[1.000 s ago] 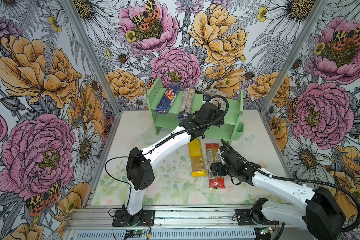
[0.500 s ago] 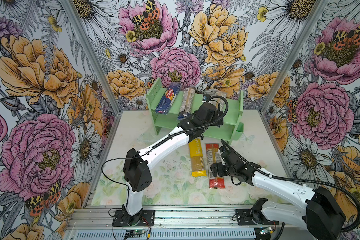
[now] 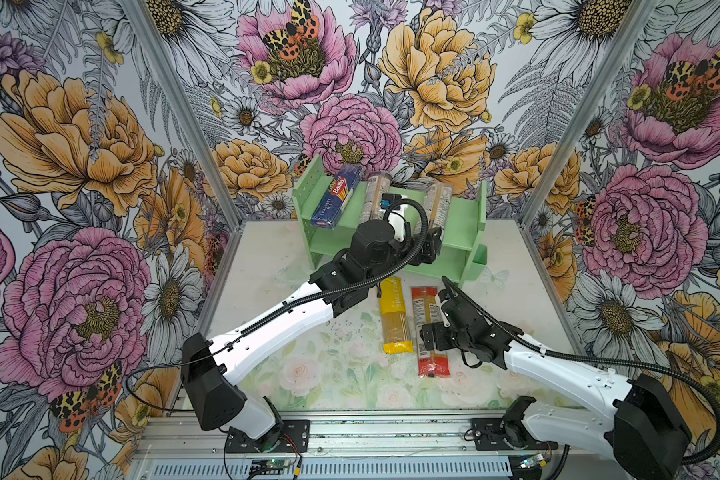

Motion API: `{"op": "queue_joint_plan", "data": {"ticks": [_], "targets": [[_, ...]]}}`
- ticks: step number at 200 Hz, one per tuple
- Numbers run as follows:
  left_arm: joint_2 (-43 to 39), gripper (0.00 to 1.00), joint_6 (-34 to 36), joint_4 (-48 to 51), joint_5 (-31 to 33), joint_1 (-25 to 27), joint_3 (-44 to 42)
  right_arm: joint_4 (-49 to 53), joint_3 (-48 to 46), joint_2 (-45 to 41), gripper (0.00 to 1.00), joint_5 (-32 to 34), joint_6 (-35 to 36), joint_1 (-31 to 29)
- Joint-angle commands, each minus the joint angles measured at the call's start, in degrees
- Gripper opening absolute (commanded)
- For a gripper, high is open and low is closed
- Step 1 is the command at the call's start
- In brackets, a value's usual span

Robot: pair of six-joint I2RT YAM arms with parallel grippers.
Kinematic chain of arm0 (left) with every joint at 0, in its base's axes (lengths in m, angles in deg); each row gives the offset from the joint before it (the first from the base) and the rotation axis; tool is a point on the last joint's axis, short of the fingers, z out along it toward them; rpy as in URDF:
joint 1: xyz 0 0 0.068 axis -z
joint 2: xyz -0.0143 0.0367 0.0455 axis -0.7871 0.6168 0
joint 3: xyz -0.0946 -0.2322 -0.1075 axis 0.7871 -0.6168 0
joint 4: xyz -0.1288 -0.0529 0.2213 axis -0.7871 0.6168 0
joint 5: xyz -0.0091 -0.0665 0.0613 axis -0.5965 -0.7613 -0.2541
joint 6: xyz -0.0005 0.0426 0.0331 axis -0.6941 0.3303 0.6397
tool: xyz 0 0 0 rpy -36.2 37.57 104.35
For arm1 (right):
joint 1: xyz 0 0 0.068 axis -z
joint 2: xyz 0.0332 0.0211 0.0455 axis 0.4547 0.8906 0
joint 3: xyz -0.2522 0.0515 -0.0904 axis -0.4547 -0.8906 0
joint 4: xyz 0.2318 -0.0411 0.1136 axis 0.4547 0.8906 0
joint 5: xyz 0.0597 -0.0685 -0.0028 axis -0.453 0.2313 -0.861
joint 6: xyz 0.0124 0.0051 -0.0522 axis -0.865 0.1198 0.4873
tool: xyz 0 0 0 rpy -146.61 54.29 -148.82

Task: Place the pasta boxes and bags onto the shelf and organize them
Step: 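Open the left gripper and draw it back from the standing anko bag, then move the left gripper down over the yellow PASTATIME bag while the right gripper hovers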

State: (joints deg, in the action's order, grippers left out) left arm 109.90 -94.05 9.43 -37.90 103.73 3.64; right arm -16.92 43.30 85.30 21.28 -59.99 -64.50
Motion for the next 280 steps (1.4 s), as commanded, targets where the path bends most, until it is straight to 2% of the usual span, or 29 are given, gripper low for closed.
{"op": "queue_joint_plan", "data": {"ticks": [1, 29, 60, 129, 280], "targets": [[-2.1, 0.99, 0.9, -2.2, -2.5, 0.4, -3.6, 0.6, 1.6, -0.1, 1.00, -0.2, 1.0, 0.2], [-5.0, 0.99, 0.4, -2.7, -2.5, 1.0, -9.2, 0.6, 1.8, 0.4, 0.99, -0.3, 0.7, 0.3], [-7.5, 0.99, 0.2, -2.8, -5.5, 1.5, -14.3, 0.6, 2.3, 1.6, 0.99, -0.1, 0.6, 0.0], [-12.0, 0.99, -4.4, -5.3, -3.2, 2.4, -26.8, 0.5, 4.1, 4.1, 0.99, 2.2, 0.4, -1.5], [-10.8, 0.99, -14.2, -10.2, -1.5, 2.6, -41.8, -2.8, 2.1, 5.0, 0.99, 9.2, -1.7, -3.8]]}}
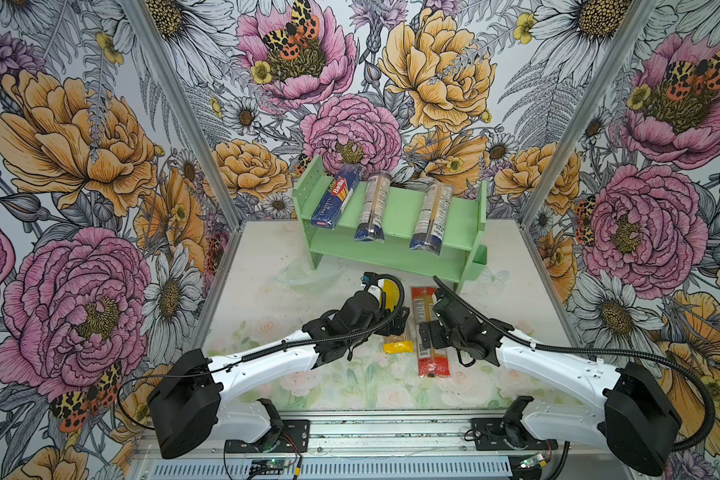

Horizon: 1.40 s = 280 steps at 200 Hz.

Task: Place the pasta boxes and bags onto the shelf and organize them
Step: 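Move the left gripper down over the yellow PASTATIME bag while the right gripper hovers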

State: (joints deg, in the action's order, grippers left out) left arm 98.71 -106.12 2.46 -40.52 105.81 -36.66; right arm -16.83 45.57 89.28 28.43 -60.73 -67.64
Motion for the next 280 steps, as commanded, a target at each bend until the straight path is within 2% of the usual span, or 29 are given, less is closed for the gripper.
{"op": "queue_joint_plan", "data": {"ticks": [1, 127, 208, 280], "targets": [[0.4, 0.99, -2.1, -3.2, 1.2, 0.5, -1.6, -3.0, -0.1, 1.0, 0.99, 2.0, -0.9, -0.6], [1.1, 0.99, -5.0, -6.0, 3.5, 0.5, -7.3, -15.0, -8.4, -2.4, 0.99, 5.1, -1.6, -2.3], [-0.3, 0.99, -7.9, -7.0, 6.7, 0.5, -12.4, -17.0, -8.3, -1.1, 0.99, 15.7, -2.4, -8.6], [-0.7, 0.99, -9.1, -6.8, 7.0, 0.4, -14.0, -16.9, -7.3, 4.5, 0.99, 22.6, -4.2, -12.2]]}}
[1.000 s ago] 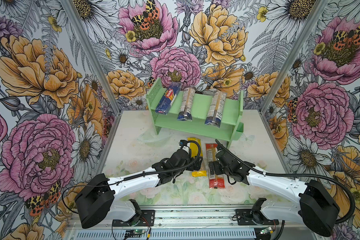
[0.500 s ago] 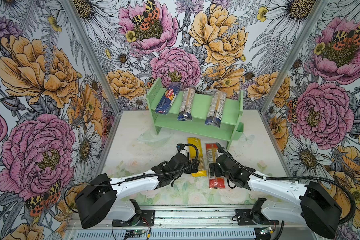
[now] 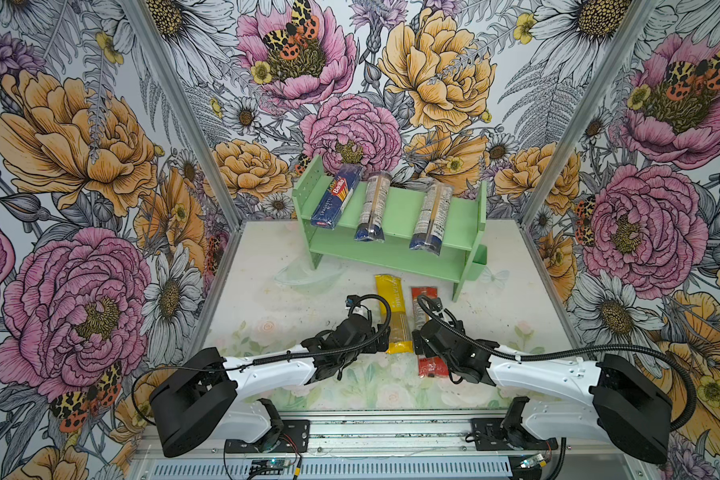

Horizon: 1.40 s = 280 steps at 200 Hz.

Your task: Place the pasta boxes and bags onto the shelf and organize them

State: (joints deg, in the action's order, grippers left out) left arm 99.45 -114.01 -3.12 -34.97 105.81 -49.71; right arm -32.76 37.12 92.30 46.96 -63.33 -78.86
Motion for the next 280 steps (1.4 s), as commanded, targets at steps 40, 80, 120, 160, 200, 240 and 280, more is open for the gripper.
{"op": "queue_joint_plan", "data": {"ticks": [40, 80, 120, 160, 200, 240, 280], "targets": [[-1.9, 0.99, -2.4, -0.9, 2.2, 0.3, -1.7, -1.0, 2.2, 4.1, 0.99, 6.0, -1.9, -1.9], [-2.4, 0.99, -2.8, 0.0, 2.3, 0.0, -2.2, -1.0, 3.1, 6.9, 0.99, 7.5, -2.5, -2.8], [-3.3, 0.99, -3.1, 0.3, 2.8, -0.3, -3.2, -1.0, 4.7, 9.4, 0.99, 8.3, -2.6, -3.7], [-4.6, 0.99, -3.0, 0.3, 2.4, -0.7, -4.1, -1.3, 6.5, 12.3, 0.99, 8.2, -2.2, -4.7], [-5.2, 0.99, -2.0, 2.0, 2.3, -1.0, -4.2, -1.9, 8.8, 15.6, 0.99, 7.7, -0.9, -6.0], [-5.7, 0.99, -1.7, 2.2, 2.5, -1.2, -4.6, -3.3, 10.7, 18.0, 1.00, 6.5, 0.9, -7.6], [-6.3, 0.99, -0.8, 1.7, 2.6, -1.5, -5.4, -6.2, 11.0, 18.5, 1.00, 5.0, 2.6, -8.8]]}}
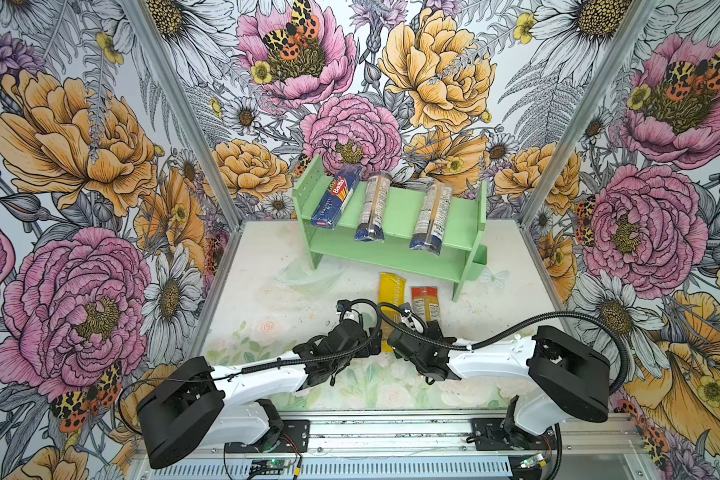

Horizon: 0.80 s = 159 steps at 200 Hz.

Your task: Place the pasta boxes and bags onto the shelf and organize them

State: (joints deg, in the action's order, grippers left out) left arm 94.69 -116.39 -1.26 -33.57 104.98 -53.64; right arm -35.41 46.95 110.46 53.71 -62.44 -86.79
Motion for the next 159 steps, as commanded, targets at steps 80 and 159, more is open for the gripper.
{"op": "queue_joint_plan", "data": {"ticks": [80, 159], "targets": [[-5.3, 0.99, 4.8, -4.0, 1.8, -1.2, -5.9, -15.0, -9.9, -14.1, 0.99, -7.6, 7.0, -0.7], [-4.7, 0.99, 13.4, -9.2, -0.2, -0.3, -5.5, -6.2, -13.1, -29.5, 0.99, -5.5, 8.3, 2.1]]}}
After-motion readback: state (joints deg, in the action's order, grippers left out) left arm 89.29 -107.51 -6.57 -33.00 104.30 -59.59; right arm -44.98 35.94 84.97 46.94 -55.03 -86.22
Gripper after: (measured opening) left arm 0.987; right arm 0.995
